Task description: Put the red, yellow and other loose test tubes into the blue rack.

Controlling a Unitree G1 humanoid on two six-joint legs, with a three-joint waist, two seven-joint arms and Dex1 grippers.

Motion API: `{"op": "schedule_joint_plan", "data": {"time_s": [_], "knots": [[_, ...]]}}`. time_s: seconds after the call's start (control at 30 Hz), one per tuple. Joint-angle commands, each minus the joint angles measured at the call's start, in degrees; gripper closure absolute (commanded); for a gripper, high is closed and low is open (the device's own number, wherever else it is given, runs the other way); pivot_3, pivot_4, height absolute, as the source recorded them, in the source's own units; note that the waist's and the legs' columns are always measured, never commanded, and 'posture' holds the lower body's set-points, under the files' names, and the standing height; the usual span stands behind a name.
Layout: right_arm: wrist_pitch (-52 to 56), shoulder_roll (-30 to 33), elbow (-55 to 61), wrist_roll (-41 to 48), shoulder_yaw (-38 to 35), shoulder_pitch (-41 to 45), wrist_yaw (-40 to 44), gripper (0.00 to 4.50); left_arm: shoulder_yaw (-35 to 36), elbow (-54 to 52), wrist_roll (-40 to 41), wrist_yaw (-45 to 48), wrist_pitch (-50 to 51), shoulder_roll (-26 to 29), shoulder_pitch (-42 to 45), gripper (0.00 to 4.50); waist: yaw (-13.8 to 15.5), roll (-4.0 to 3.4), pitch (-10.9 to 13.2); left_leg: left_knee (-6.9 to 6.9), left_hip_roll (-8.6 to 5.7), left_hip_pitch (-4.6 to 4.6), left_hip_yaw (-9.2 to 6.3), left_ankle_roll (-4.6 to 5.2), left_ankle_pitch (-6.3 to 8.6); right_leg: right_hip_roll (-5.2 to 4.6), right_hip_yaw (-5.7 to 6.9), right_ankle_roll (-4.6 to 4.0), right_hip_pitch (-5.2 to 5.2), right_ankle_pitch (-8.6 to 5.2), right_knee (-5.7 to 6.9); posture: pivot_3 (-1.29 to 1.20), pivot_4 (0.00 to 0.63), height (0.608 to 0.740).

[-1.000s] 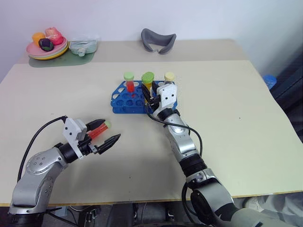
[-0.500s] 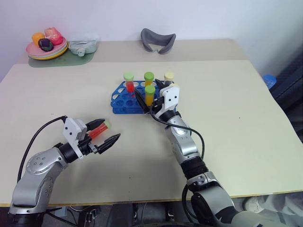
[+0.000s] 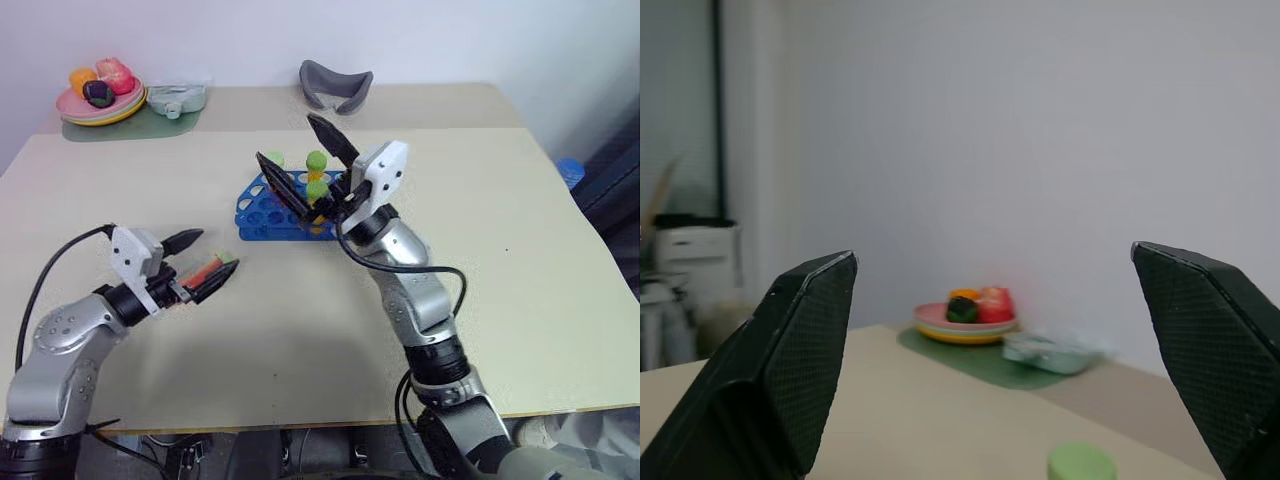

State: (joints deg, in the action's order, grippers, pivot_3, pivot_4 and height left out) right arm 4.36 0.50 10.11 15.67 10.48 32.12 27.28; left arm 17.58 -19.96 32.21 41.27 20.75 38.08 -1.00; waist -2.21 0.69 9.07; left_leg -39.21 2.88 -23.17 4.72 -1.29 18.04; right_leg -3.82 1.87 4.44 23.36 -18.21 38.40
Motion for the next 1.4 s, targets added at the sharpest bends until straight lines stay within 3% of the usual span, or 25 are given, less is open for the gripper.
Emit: {"op": "schedule_joint_plan", "data": {"time_s": [0.03,0.13,0.3,0.37,0.47,0.6,0.87,1.4], "knots": [[7.7,6.9,8.9,5.8,-2.4,0.2,5.2,0.02,1.5,-0.9,0.3,-3.5,7.4,3.8,3.4,0.0,0.2,0.0,0.0,0.0,0.0,0.0,-0.01,0.0,0.0,0.0,0.0,0.0,0.0,0.0,0.01,0.0,0.15,0.735],[12.9,16.7,14.1,9.9,-4.3,-2.7,11.6,0.02,-0.2,-3.5,1.3,-5.9,16.3,7.6,7.3,0.0,0.6,0.02,0.0,-0.02,-0.02,-0.02,-0.04,0.04,0.02,0.01,0.01,0.0,-0.02,0.0,-0.02,0.0,0.15,0.735],[21.0,31.3,20.9,17.0,-9.2,-10.3,19.5,0.02,-8.5,-5.7,-2.7,-8.5,32.8,18.8,15.8,0.0,1.3,0.01,0.0,0.0,-0.01,-0.01,-0.03,0.07,0.04,0.09,0.0,0.0,-0.03,0.0,-0.08,0.0,0.15,0.735],[22.8,37.9,22.9,16.3,-9.9,-14.3,22.9,0.02,-15.3,-5.7,-4.2,-8.8,42.1,23.6,22.4,0.0,1.7,0.05,0.1,0.0,-0.02,0.02,-0.02,0.07,0.04,0.14,-0.01,0.0,-0.03,0.0,-0.06,0.0,0.15,0.735],[21.1,43.9,23.8,13.2,-9.5,-18.4,25.8,0.02,-21.2,-4.5,-3.8,-8.3,51.2,24.8,30.2,0.0,1.7,0.06,0.1,-0.03,-0.09,0.01,-0.08,0.08,0.04,0.2,-0.01,0.0,-0.1,-0.01,-0.1,0.0,0.15,0.735],[21.9,45.0,23.7,14.6,-10.4,-20.9,26.3,0.02,-29.8,-3.4,-3.5,-5.1,57.1,23.9,38.7,0.0,1.6,0.08,0.1,-0.05,-0.09,0.01,-0.08,0.07,0.04,0.3,-0.04,0.0,-0.08,-0.01,-0.1,0.0,0.15,0.735],[19.6,45.5,20.1,9.8,-9.3,-24.5,26.2,0.02,-43.8,3.6,-11.3,-2.2,54.3,24.1,43.1,0.0,1.9,0.12,0.1,-0.11,-0.13,-0.02,-0.06,0.03,0.01,0.31,-0.07,0.0,-0.05,-0.01,-0.09,0.0,0.15,0.735],[17.8,42.3,19.0,7.1,-8.4,-27.2,24.7,0.02,-47.1,11.3,-12.7,4.3,58.4,17.2,48.8,0.0,3.1,0.13,0.1,-0.62,-0.15,-0.14,-0.16,0.17,0.09,0.34,-0.03,0.02,-0.12,-0.02,0.13,0.0,0.15,0.735]]}}
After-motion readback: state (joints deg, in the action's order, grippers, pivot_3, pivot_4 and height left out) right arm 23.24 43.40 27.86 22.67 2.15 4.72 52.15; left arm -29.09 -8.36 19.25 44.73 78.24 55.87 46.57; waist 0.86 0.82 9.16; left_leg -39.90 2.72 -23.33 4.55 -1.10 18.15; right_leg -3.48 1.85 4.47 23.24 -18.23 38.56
